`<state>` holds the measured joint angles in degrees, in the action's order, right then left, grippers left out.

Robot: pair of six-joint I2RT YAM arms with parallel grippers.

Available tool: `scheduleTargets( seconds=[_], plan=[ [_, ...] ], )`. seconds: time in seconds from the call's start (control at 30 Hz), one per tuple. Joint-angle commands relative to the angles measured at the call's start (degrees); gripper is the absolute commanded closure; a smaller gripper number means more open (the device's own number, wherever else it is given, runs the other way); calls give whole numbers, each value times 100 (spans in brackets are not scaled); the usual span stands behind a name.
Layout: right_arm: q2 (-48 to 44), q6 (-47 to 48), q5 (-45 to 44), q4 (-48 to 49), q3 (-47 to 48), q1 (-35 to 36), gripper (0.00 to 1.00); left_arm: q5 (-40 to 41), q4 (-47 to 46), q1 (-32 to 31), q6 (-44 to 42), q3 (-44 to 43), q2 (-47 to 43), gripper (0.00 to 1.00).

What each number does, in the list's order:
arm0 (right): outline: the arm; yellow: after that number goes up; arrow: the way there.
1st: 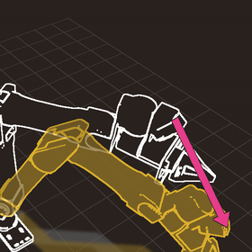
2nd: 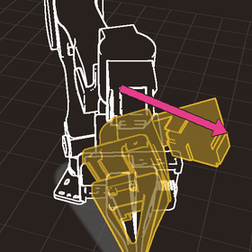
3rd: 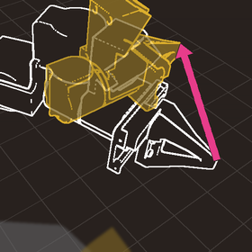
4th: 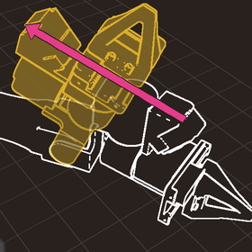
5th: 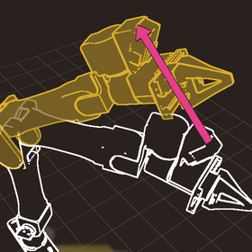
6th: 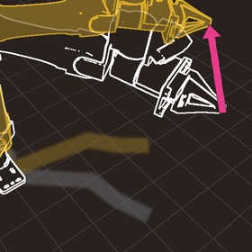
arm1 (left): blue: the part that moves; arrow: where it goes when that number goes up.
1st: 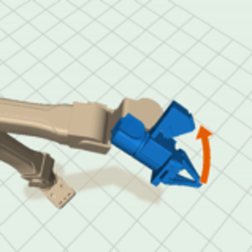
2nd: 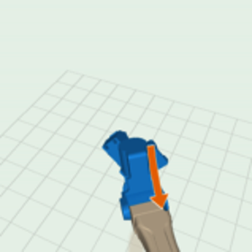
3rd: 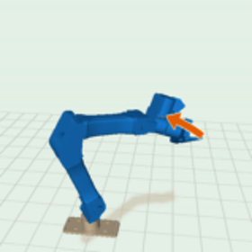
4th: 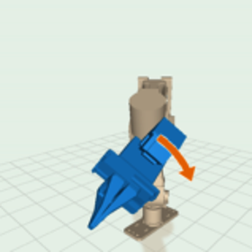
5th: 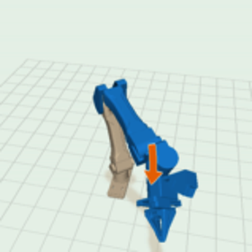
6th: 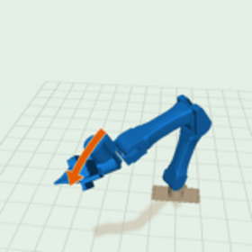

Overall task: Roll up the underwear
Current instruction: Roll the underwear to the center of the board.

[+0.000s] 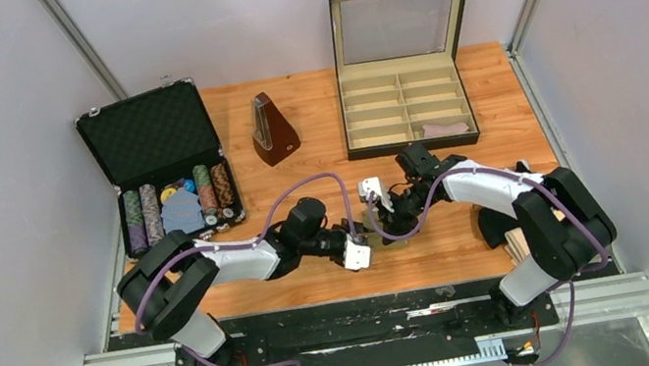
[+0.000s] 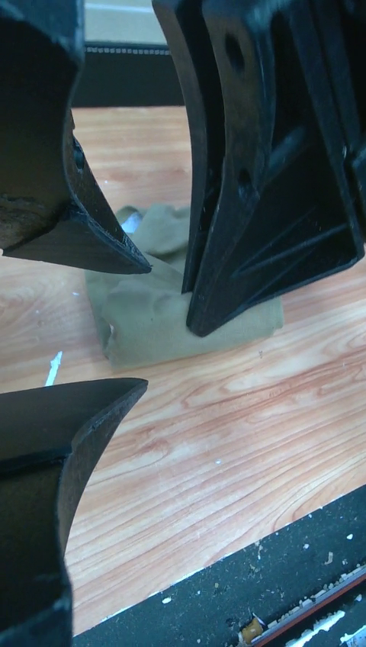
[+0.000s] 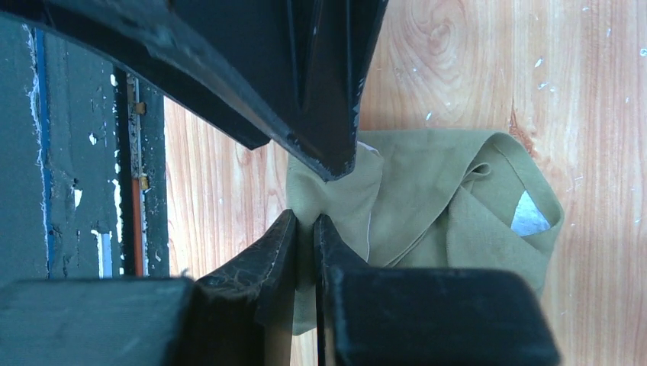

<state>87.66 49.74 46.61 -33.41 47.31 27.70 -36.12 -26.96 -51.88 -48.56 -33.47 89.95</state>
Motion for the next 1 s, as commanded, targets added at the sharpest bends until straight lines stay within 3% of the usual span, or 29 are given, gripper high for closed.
scheduleTargets(
  seconds=[0.0,0.2,0.4,0.5,0.63,0.7,0.73,0.8,0.87,0.97],
  plan=[
    [-38,-211,200,237,147,-28,97,-33,-1,-144,15,-293,310,41],
    [-9,-219,186,223,145,-28,97,273,-199,-196,232,-512,689,51],
    [37,-176,118,235,156,-28,94,304,27,-200,399,-690,836,80],
    [-200,-403,-65,294,239,-199,77,253,507,-200,552,-889,860,94],
    [-1388,-638,-311,621,127,-869,36,-391,1319,-73,800,-1248,950,100],
    [-2163,-872,-1023,1084,-143,-1048,19,-907,2119,7,746,-1669,1147,100],
    [-2555,-1159,-1573,1418,-354,-1063,3,-1078,2930,31,683,-2117,1253,100],
    [-3279,-1401,-2454,2019,-832,-1086,0,-1463,4169,75,530,-2871,1624,100],
    [-3752,-1340,-2695,1899,-1245,-1089,0,-1763,4906,122,639,-3456,2007,100],
    [-4361,-1289,-2611,1504,-1716,-1087,0,-2257,5090,256,1439,-3810,2394,100]
  ],
)
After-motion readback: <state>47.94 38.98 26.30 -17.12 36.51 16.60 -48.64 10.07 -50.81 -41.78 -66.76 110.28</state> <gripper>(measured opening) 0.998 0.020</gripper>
